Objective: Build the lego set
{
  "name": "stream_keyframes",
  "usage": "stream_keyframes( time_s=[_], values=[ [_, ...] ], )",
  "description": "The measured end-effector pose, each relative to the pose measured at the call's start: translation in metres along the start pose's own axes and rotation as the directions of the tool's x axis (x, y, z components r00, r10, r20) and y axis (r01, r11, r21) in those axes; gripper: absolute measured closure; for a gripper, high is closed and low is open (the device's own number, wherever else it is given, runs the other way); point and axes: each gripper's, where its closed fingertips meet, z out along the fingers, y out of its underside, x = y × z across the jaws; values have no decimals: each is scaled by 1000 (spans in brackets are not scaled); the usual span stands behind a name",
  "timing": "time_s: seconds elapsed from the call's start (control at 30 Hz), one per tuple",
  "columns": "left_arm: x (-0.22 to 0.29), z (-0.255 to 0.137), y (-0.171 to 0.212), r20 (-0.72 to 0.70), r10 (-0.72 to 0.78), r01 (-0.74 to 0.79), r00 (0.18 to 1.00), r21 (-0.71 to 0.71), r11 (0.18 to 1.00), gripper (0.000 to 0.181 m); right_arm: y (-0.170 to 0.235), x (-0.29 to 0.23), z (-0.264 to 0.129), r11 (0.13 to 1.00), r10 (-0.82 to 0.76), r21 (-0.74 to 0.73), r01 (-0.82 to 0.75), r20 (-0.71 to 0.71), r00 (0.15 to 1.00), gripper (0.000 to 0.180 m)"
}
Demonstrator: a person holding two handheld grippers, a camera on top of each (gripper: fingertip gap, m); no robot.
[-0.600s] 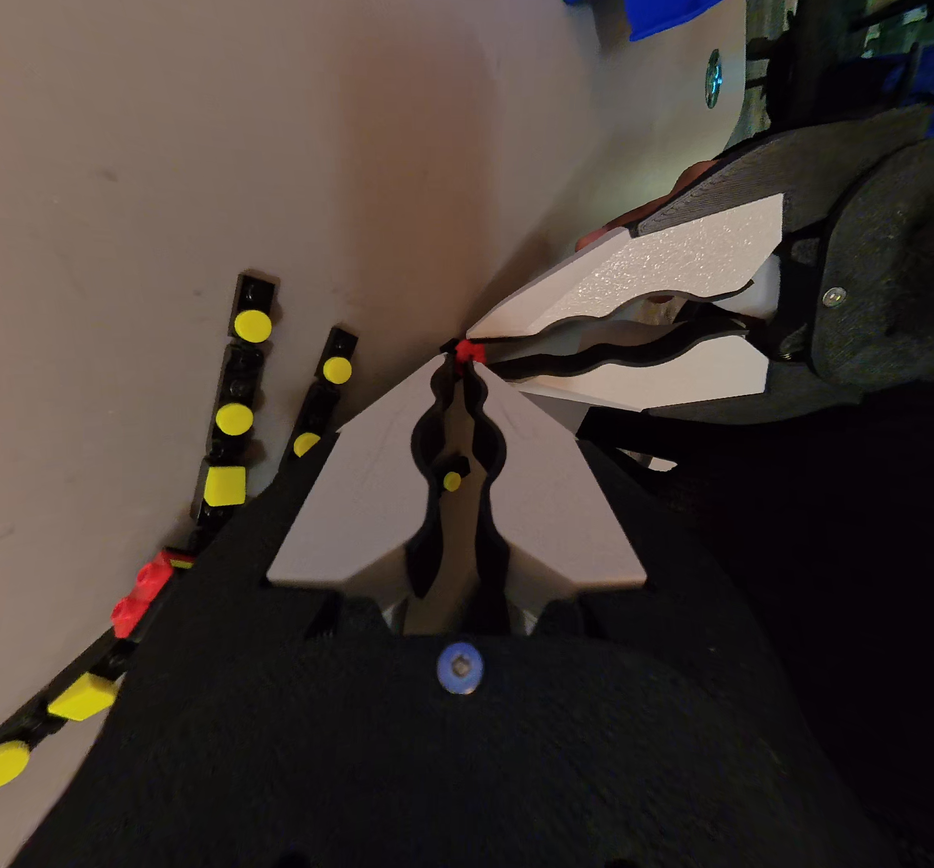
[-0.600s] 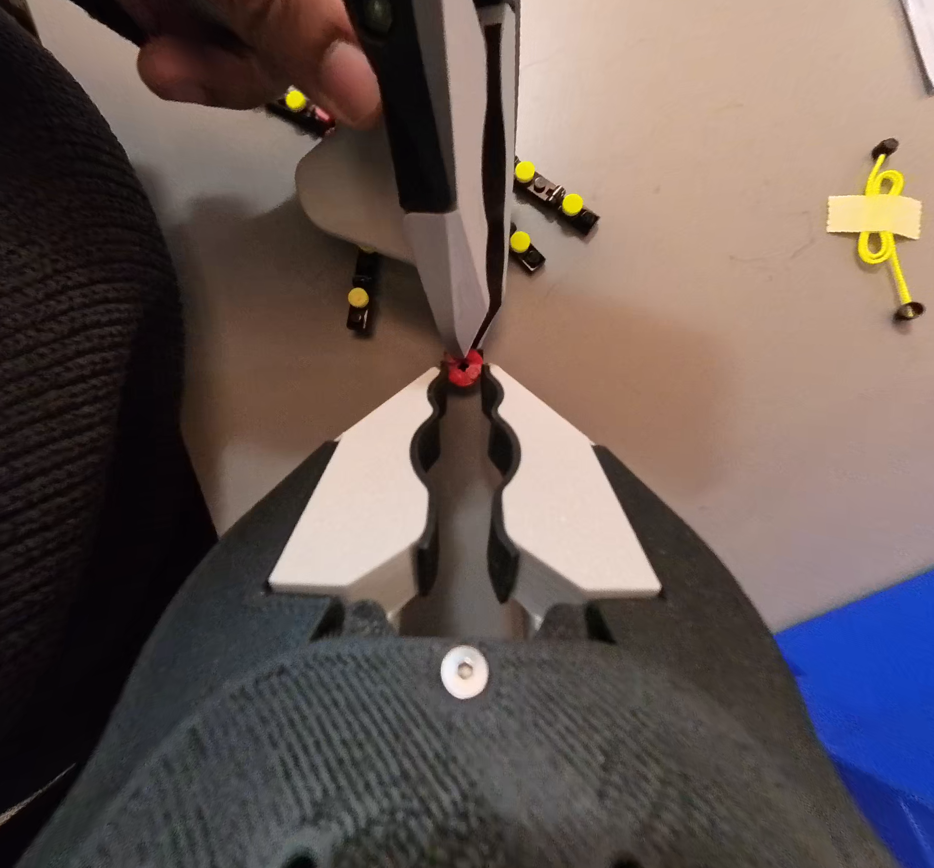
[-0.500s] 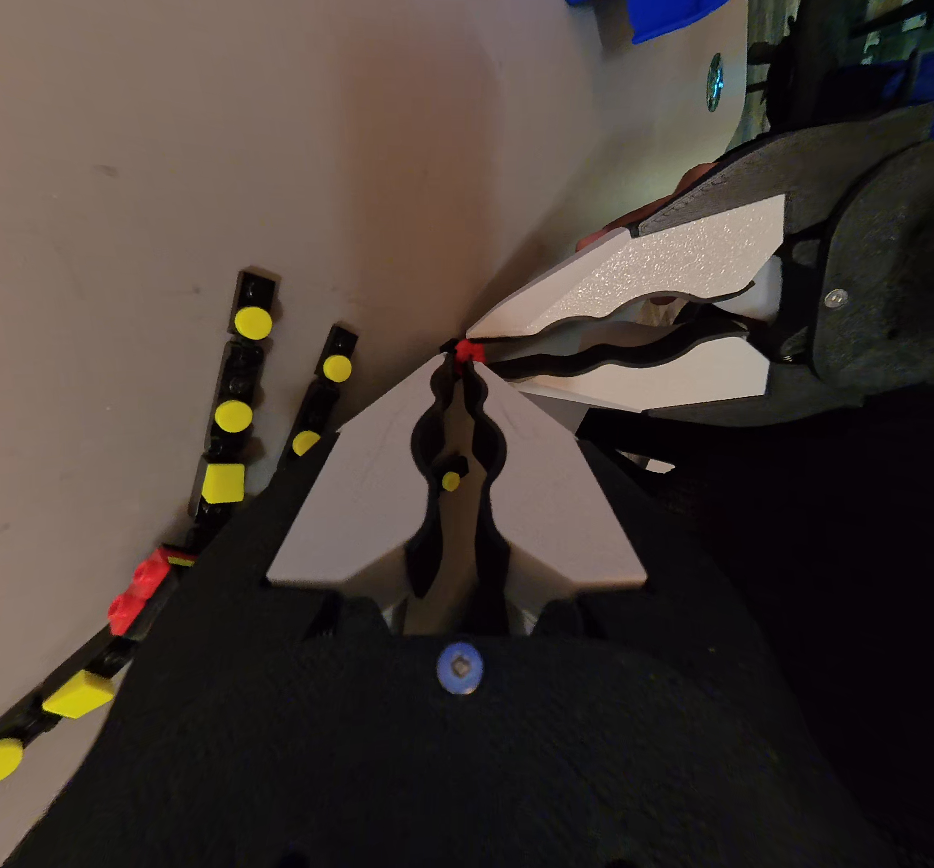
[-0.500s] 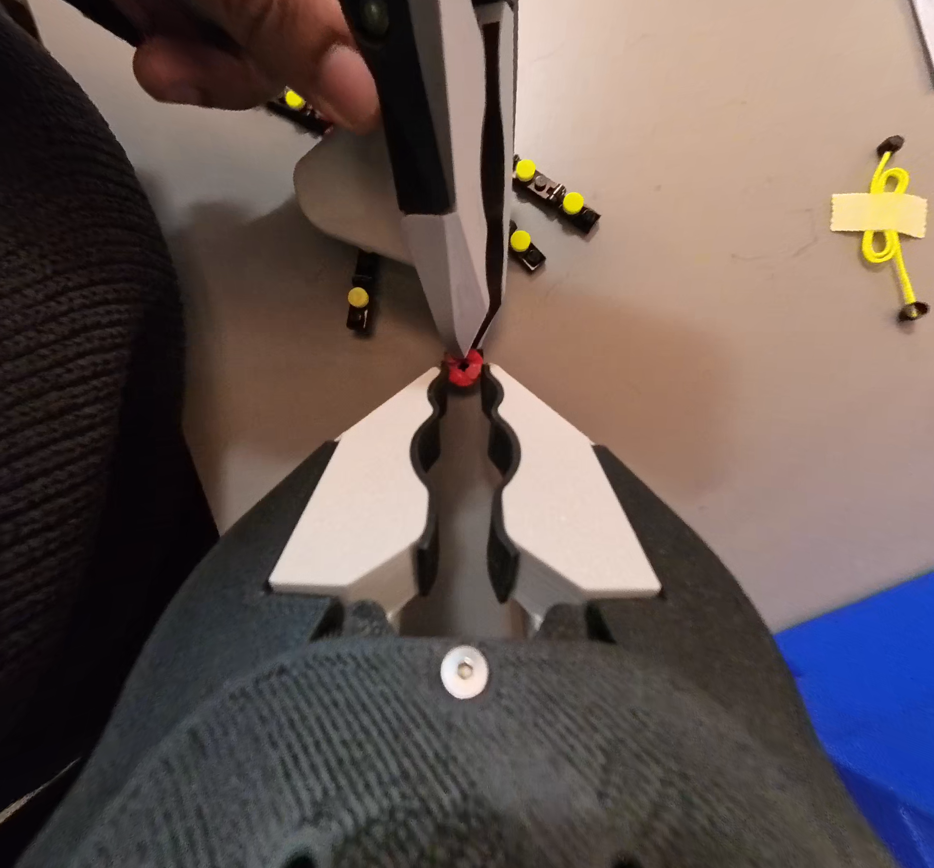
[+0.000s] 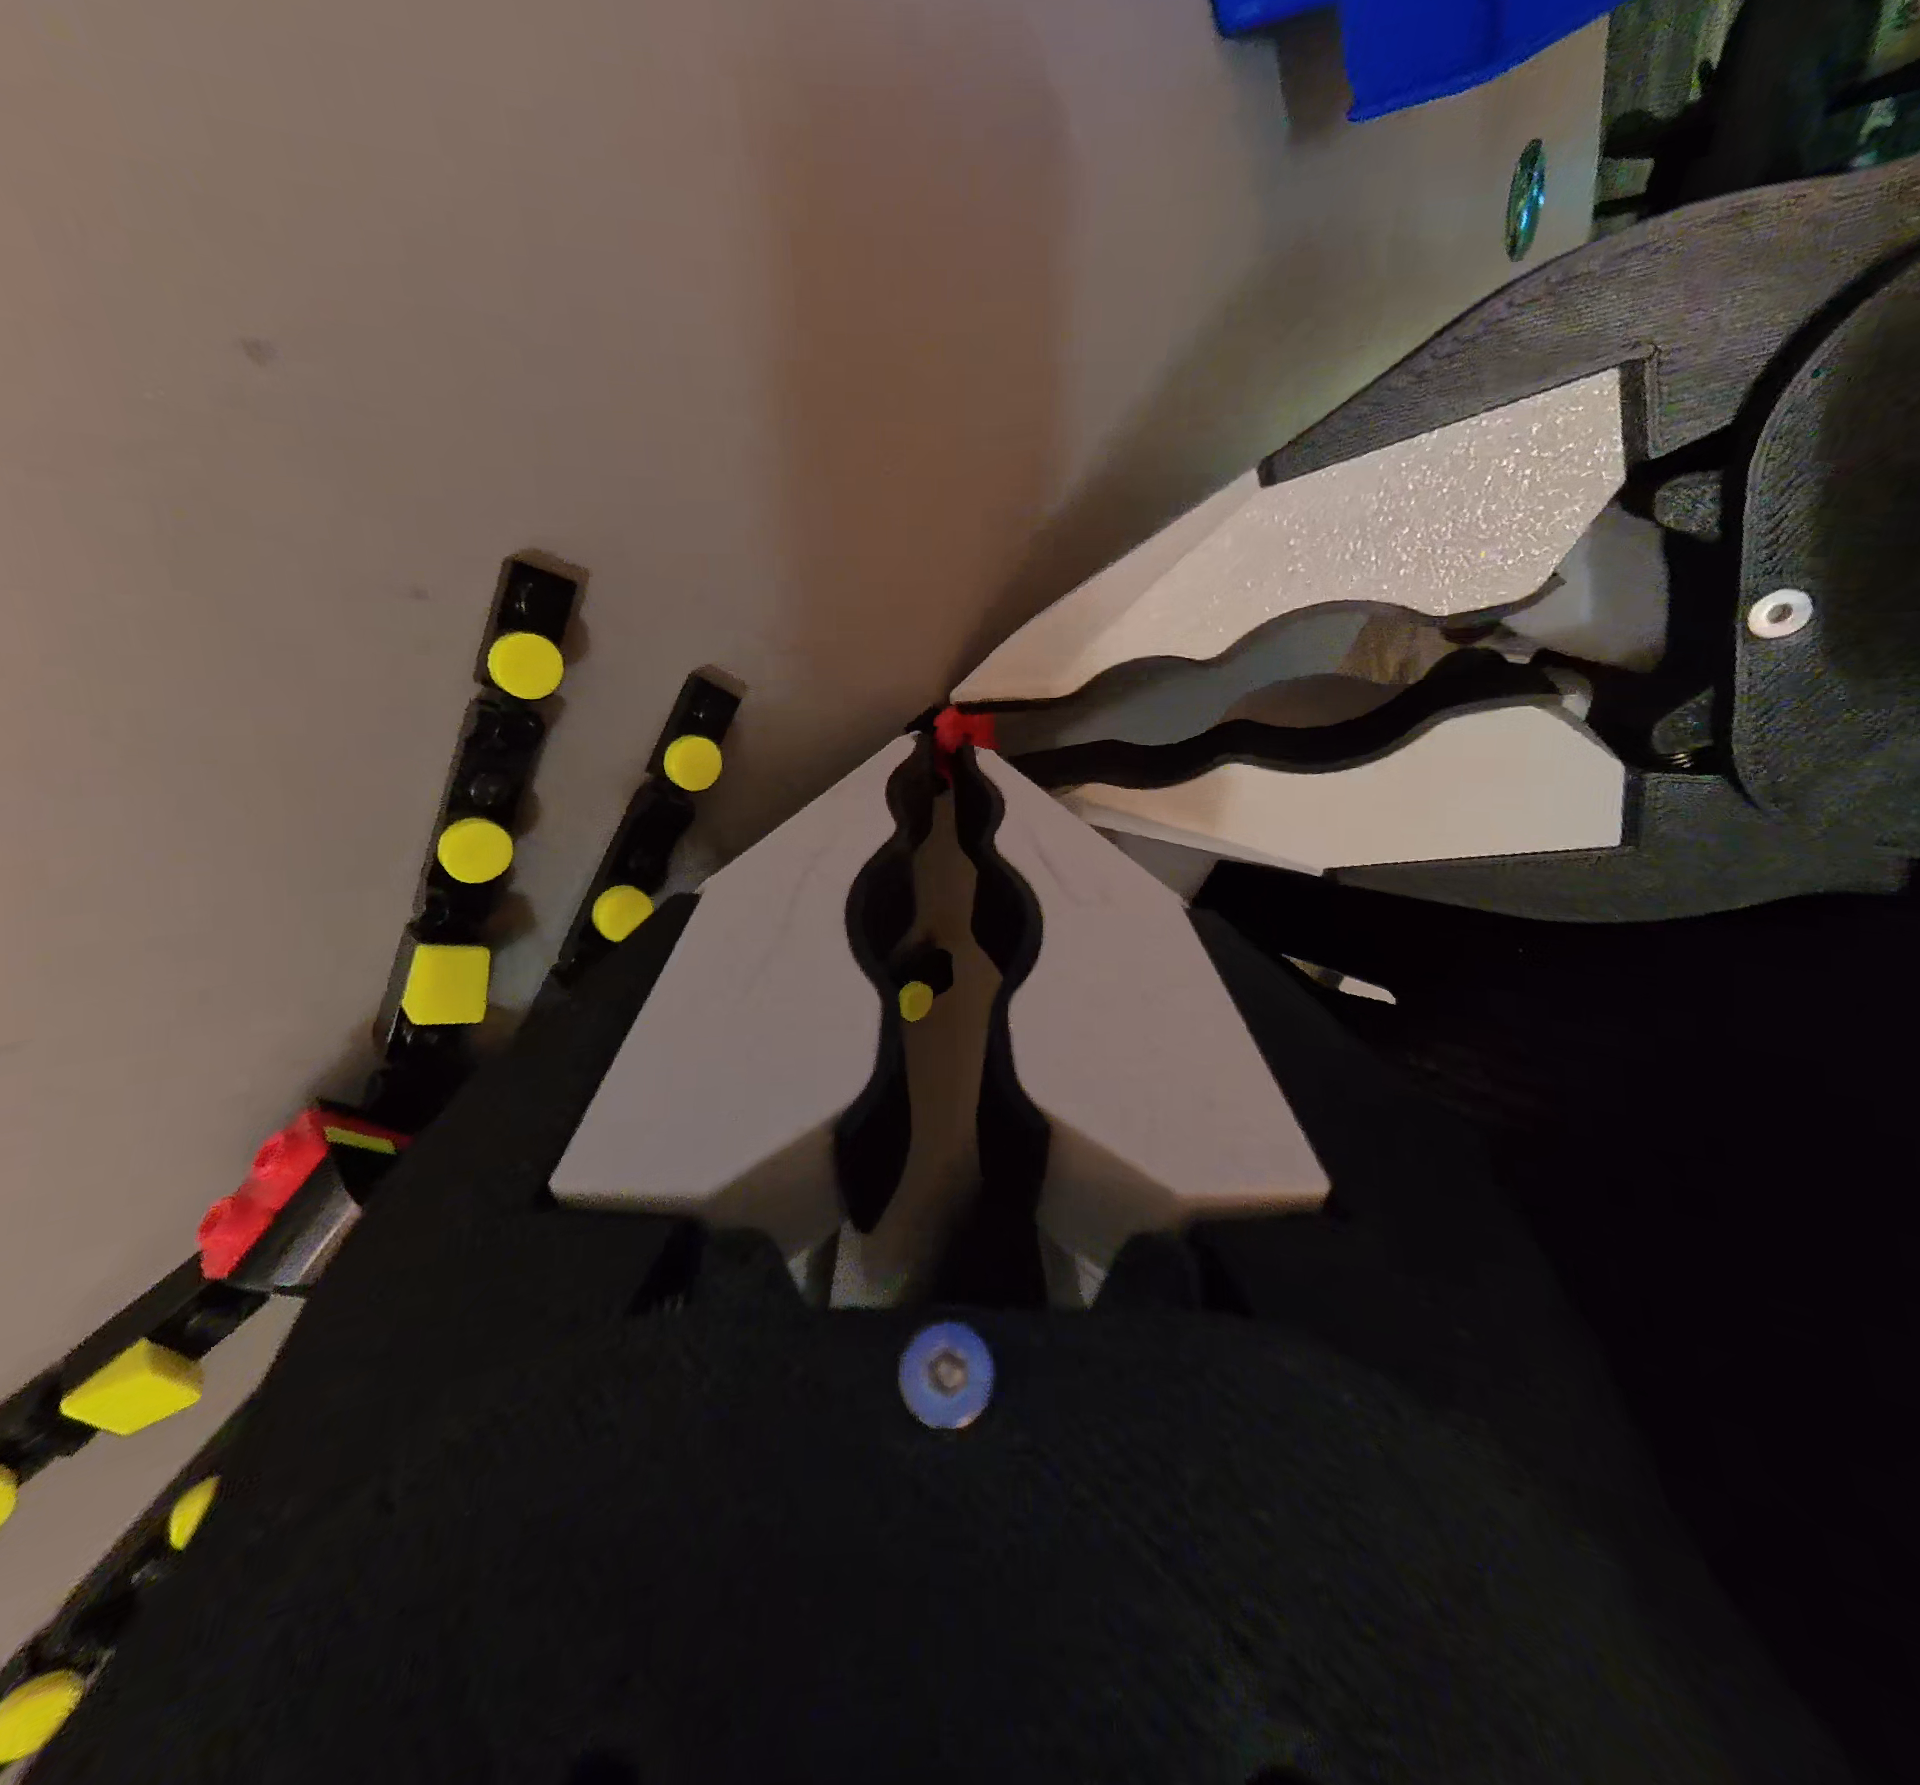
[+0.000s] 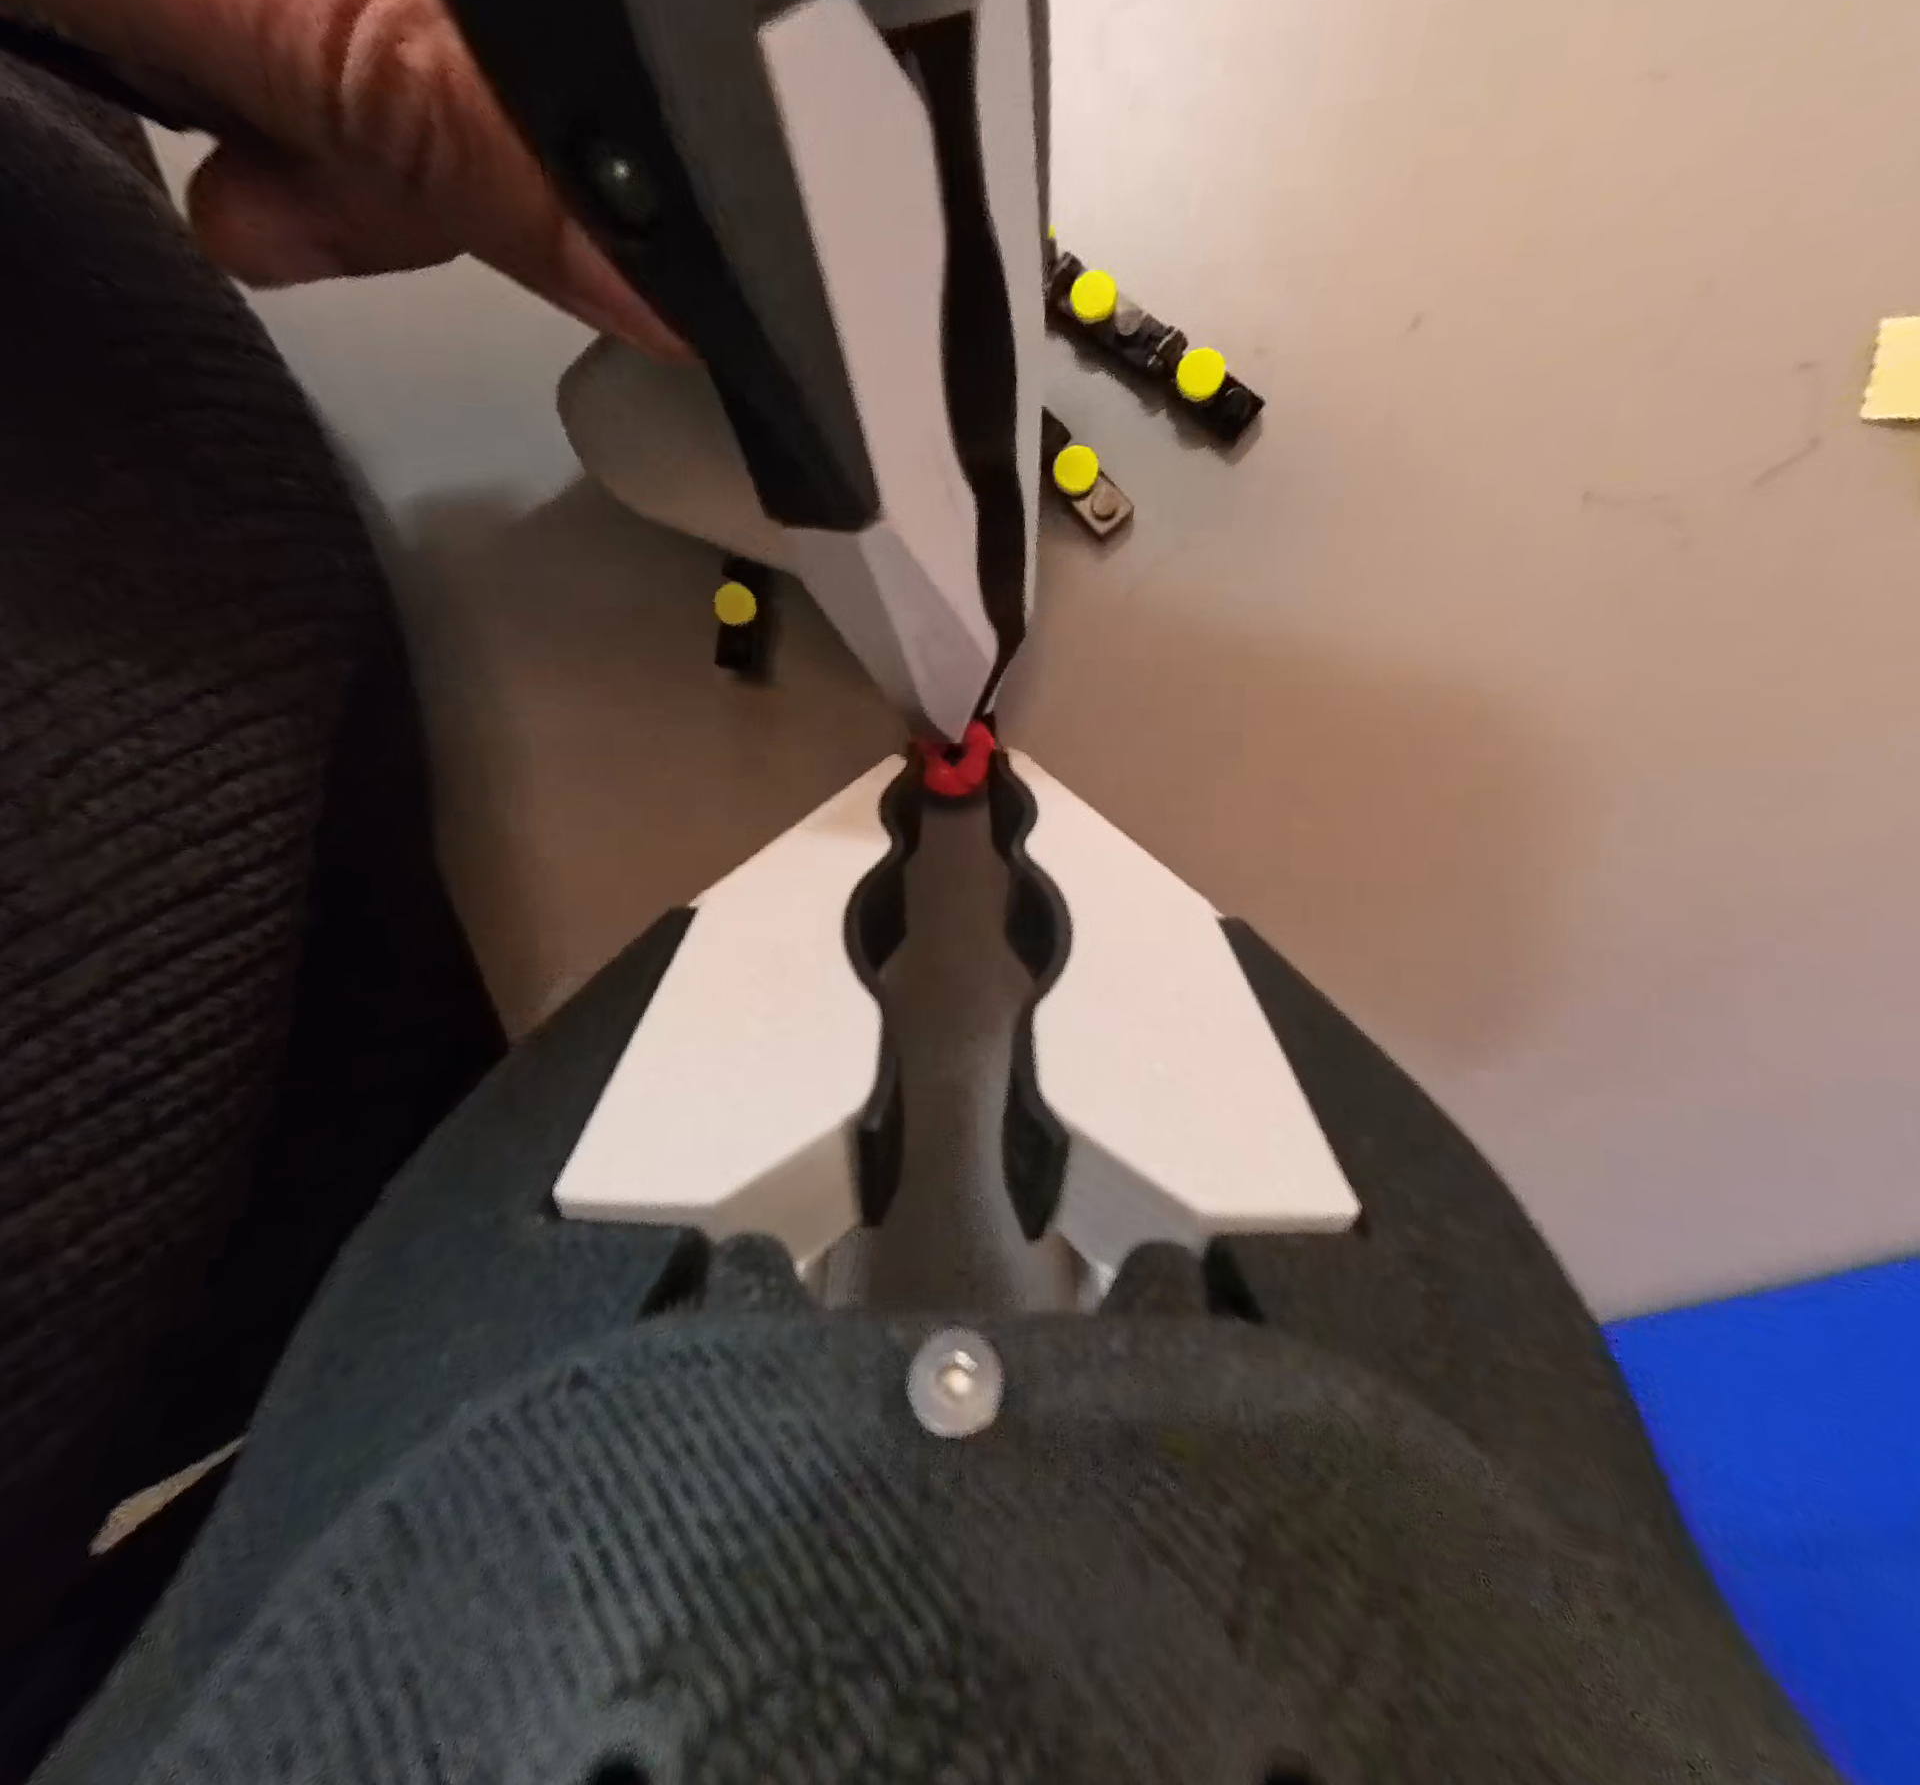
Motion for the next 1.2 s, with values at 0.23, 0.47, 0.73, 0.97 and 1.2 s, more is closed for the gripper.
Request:
stream_keyframes(
  time_s=[0.23, 0.47, 0.73, 0.97, 1.2],
  values=[
    [0, 0, 1, -22, -11, 11, 1000, 14, 1000, 178, 1, 0, 1, 998, 44, -37, -43, 22, 999, 169],
    [10, -10, -6, -17, 75, -74, 997, 88, 993, 181, 3, 2, -5, 998, 24, 60, -22, -25, 999, 168],
    [23, -77, -12, -145, 167, -100, 975, 384, 918, 157, -53, 4, -62, 850, 3, 524, 54, -108, 994, 168],
    [59, -126, 16, -384, 363, -88, 849, 574, 814, 143, -104, -43, -81, 668, -162, 685, 290, -246, 956, 169],
    [44, -145, 45, -354, 398, -94, 847, 636, 766, 163, -120, -66, -56, 700, -239, 564, 438, -393, 888, 169]
  ],
)
